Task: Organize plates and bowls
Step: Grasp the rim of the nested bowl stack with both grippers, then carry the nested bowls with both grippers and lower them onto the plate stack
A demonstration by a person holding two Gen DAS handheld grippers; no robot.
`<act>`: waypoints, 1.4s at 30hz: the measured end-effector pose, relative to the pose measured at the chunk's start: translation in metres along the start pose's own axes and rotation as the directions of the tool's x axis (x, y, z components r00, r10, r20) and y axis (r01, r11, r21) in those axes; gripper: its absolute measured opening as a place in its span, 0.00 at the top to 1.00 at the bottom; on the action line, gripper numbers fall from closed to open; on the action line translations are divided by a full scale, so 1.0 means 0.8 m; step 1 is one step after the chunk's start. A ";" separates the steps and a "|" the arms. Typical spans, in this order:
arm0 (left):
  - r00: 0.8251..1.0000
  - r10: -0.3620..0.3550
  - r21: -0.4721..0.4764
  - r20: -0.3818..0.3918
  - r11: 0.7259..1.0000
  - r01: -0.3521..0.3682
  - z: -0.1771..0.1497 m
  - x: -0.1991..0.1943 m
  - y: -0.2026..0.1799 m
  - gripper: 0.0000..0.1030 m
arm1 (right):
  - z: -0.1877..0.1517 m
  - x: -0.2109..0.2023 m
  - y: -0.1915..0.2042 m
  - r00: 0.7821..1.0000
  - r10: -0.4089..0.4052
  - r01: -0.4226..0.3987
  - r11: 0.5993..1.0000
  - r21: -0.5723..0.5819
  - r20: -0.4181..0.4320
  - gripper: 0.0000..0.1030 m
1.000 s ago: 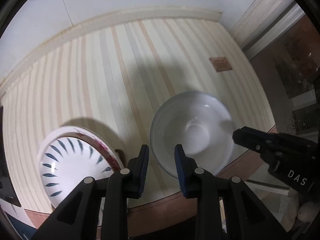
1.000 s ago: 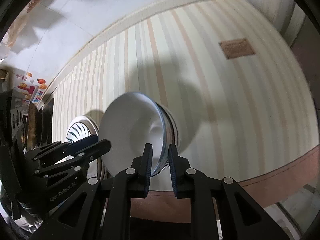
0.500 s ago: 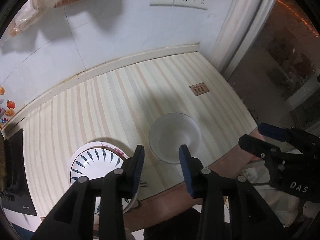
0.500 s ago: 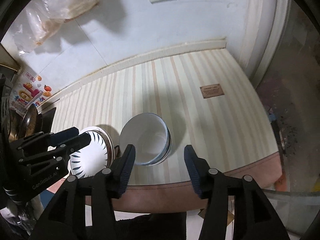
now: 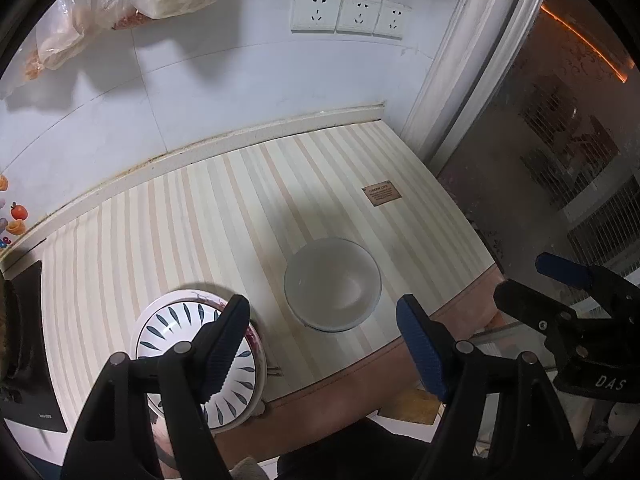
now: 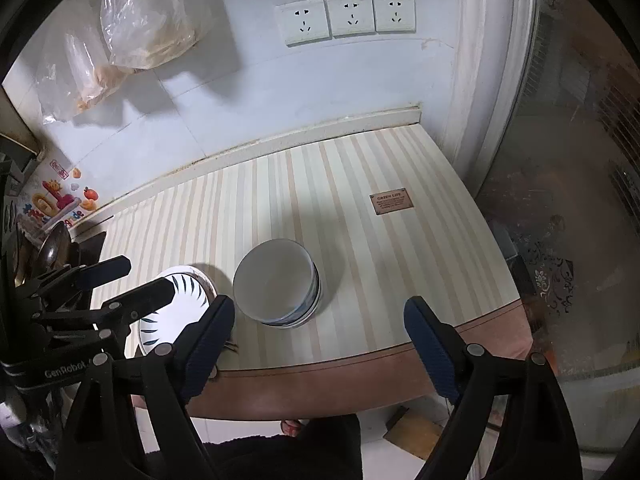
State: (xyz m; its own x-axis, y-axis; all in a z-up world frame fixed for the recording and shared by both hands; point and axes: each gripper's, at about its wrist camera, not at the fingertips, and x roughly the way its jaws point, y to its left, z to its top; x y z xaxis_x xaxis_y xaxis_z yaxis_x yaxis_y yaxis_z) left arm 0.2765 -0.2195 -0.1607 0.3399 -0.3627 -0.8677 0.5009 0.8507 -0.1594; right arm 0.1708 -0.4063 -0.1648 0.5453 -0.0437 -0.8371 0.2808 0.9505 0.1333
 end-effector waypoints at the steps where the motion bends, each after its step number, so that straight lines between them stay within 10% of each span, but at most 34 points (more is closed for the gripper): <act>1: 1.000 0.001 -0.004 -0.004 1.000 -0.001 0.000 0.002 0.001 0.28 | 0.001 0.002 -0.001 1.000 0.000 0.000 1.000 0.000 -0.002 0.13; 11: 0.988 -0.014 -0.076 -0.155 0.997 0.003 0.016 0.105 0.042 0.28 | 0.006 0.108 -0.036 0.981 0.131 -0.116 0.987 0.110 -0.140 0.10; 27: 0.869 -0.183 -0.188 -0.459 0.976 0.106 0.023 0.300 0.077 0.29 | -0.034 0.351 -0.048 0.799 0.464 -0.356 0.877 0.323 -0.381 0.10; 37: 0.815 -0.354 -0.277 -0.459 0.929 0.247 0.014 0.327 0.068 0.42 | -0.038 0.396 -0.048 0.757 0.523 -0.386 0.842 0.378 -0.392 0.20; 42: 0.831 -0.352 -0.295 -0.431 0.925 0.239 0.013 0.325 0.068 0.43 | -0.036 0.399 -0.043 0.768 0.512 -0.379 0.848 0.370 -0.385 0.32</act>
State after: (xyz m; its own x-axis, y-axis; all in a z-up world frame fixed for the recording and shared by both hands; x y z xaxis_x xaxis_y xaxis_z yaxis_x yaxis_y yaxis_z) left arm 0.4000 -0.2716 -0.3901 -0.2365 -0.4370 -0.8678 0.3103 0.8124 -0.4936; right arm 0.3129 -0.4441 -0.4519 0.2580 0.5715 -0.7790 0.3237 0.7086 0.6270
